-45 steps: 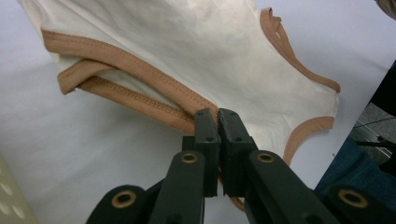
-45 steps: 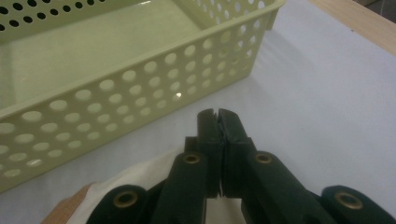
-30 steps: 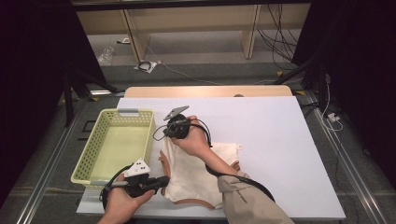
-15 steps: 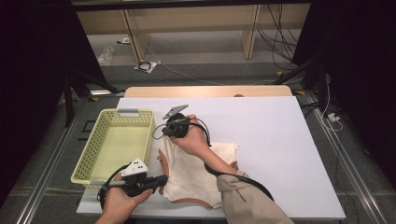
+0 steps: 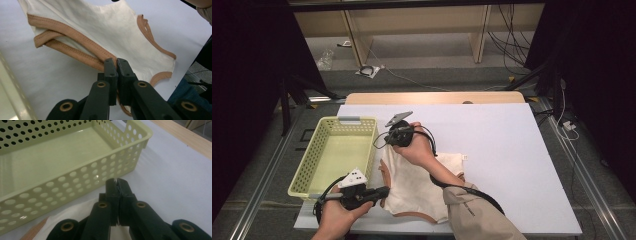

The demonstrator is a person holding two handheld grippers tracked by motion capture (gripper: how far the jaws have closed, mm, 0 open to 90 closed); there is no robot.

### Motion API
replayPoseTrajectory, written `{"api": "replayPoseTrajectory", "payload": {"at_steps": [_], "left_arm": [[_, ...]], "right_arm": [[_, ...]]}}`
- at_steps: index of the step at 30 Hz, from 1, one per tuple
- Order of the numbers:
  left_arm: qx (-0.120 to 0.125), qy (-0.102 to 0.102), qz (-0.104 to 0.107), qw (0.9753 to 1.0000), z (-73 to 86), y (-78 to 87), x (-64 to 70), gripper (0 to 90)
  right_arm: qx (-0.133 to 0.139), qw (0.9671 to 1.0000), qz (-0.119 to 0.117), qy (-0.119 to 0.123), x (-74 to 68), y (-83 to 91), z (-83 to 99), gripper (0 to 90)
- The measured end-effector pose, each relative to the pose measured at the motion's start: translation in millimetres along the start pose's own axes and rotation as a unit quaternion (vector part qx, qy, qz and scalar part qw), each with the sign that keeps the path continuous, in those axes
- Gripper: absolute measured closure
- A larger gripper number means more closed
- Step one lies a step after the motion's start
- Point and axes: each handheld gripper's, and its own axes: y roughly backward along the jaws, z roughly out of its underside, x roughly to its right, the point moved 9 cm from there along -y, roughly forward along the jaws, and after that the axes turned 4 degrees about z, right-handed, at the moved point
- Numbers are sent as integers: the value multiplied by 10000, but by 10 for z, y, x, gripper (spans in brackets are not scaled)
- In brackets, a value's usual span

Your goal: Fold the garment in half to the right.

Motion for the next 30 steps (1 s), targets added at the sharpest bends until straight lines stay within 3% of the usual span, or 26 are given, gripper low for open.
{"api": "replayPoseTrajectory", "payload": {"at_steps": [30], "left_arm": [[92,73,-66,9999,9,93,-68,868]], "right_arm": [[91,10000,-5,22,-38,-13,-107,893]]}}
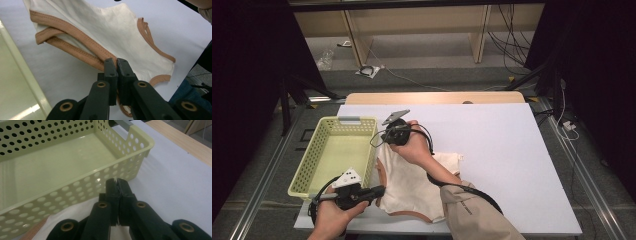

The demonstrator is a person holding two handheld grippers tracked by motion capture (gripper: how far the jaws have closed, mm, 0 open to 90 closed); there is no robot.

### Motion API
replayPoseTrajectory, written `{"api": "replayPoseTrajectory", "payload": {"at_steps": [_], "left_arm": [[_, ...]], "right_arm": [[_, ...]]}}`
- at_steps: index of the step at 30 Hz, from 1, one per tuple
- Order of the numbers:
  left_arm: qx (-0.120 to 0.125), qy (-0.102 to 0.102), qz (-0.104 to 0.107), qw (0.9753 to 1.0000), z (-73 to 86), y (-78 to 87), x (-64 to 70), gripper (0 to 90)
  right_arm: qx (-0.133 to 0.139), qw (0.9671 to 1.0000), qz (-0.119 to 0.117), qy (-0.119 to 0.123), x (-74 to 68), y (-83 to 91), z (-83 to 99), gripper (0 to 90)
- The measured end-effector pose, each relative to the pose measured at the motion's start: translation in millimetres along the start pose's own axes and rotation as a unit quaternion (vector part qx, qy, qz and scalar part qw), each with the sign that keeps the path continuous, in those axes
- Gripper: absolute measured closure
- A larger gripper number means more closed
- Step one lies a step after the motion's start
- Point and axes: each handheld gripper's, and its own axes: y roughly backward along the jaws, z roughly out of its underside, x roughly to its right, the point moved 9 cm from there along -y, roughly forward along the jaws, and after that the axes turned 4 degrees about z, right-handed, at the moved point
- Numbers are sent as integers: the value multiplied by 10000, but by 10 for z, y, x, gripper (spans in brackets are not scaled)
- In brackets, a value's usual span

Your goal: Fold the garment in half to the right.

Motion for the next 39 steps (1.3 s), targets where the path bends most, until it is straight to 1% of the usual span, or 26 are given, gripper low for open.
{"api": "replayPoseTrajectory", "payload": {"at_steps": [7,8,9,13,18,20,23,30,39], "left_arm": [[20,35,8,10000,0,18,-4,868],[22,38,6,10000,1,20,-5,868],[20,42,4,10000,3,23,-7,868],[22,51,4,10000,4,32,-9,868],[37,62,-2,10000,5,42,-13,867],[38,71,-2,10000,7,48,-16,868],[40,65,-10,10000,9,58,-21,868],[65,97,-25,9999,12,71,-32,868],[74,81,-44,9999,13,94,-41,868]], "right_arm": [[16,10000,-6,-22,-15,-3,-17,893],[28,10000,-16,19,-14,-6,-20,893],[-2,10000,-16,-5,-18,-3,-16,893],[47,10000,-31,22,-21,-12,-30,893],[10,10000,-40,-30,-36,-17,-30,893],[47,10000,-55,13,-36,-25,-39,893],[18,10000,-57,-21,-46,-23,-44,893],[32,10000,-67,2,-46,-29,-55,894],[56,10000,-75,4,-62,-33,-84,893]]}}
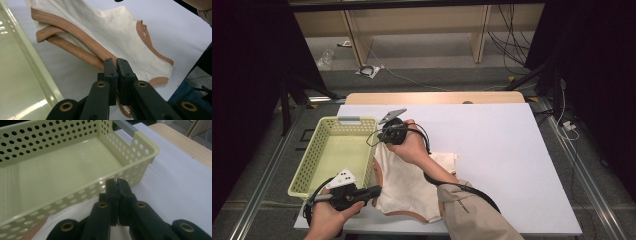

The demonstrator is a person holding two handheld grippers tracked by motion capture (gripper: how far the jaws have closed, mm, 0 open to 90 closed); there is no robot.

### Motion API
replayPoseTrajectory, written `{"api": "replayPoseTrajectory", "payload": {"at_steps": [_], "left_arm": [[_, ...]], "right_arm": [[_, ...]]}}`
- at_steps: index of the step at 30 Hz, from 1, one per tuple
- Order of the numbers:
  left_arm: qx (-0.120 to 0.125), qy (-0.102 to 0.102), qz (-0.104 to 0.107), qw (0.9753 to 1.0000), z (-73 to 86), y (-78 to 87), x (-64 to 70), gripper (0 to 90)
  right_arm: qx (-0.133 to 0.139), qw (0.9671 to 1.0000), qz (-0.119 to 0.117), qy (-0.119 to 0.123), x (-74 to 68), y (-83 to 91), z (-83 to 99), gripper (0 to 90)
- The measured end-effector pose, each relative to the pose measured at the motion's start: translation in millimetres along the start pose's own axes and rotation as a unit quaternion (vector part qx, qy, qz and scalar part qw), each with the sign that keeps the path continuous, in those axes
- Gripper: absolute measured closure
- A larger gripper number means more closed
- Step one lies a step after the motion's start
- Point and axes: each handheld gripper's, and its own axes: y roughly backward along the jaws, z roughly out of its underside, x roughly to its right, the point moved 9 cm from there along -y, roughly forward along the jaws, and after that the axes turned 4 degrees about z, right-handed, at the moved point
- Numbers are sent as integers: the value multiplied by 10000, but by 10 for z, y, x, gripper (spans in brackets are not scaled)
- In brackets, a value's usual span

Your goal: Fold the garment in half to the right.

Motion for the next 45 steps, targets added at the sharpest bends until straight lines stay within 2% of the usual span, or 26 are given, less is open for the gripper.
{"api": "replayPoseTrajectory", "payload": {"at_steps": [45], "left_arm": [[64,12,-73,10000,5,71,-28,868]], "right_arm": [[76,10000,-37,40,-60,-28,-84,893]]}}
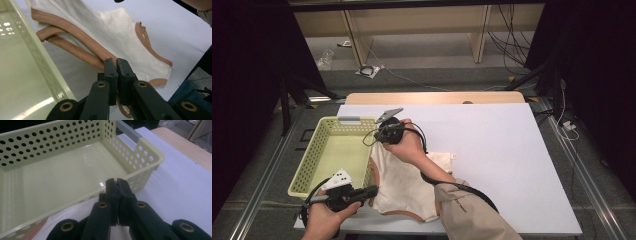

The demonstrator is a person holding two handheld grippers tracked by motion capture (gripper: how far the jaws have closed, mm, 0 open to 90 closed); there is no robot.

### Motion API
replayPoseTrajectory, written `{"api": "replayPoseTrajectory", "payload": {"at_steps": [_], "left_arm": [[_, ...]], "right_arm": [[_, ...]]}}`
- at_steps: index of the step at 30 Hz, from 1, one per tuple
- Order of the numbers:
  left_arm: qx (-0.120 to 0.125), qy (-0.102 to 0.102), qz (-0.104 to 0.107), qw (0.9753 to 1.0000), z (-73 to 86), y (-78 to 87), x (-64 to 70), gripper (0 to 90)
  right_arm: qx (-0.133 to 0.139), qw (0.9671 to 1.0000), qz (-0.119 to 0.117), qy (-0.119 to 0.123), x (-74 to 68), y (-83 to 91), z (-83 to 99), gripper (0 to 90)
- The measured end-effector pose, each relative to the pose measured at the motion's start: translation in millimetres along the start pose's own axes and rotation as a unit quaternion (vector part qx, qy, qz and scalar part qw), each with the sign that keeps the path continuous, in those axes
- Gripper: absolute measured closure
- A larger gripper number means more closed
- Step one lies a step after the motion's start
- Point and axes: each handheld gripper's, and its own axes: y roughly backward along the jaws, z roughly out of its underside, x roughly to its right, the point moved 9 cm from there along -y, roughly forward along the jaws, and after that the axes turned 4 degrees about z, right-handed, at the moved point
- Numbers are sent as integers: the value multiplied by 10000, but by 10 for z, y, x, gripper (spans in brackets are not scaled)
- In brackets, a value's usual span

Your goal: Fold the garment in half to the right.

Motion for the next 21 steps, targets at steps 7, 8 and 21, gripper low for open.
{"api": "replayPoseTrajectory", "payload": {"at_steps": [7,8,21], "left_arm": [[2,1,-1,10000,0,5,-4,868],[0,0,-4,10000,1,5,-6,868],[23,15,-12,10000,-4,7,-17,867]], "right_arm": [[19,10000,-1,-8,-2,-2,-6,894],[17,10000,-4,-2,-3,-3,-6,893],[62,10000,11,-18,-1,2,-12,893]]}}
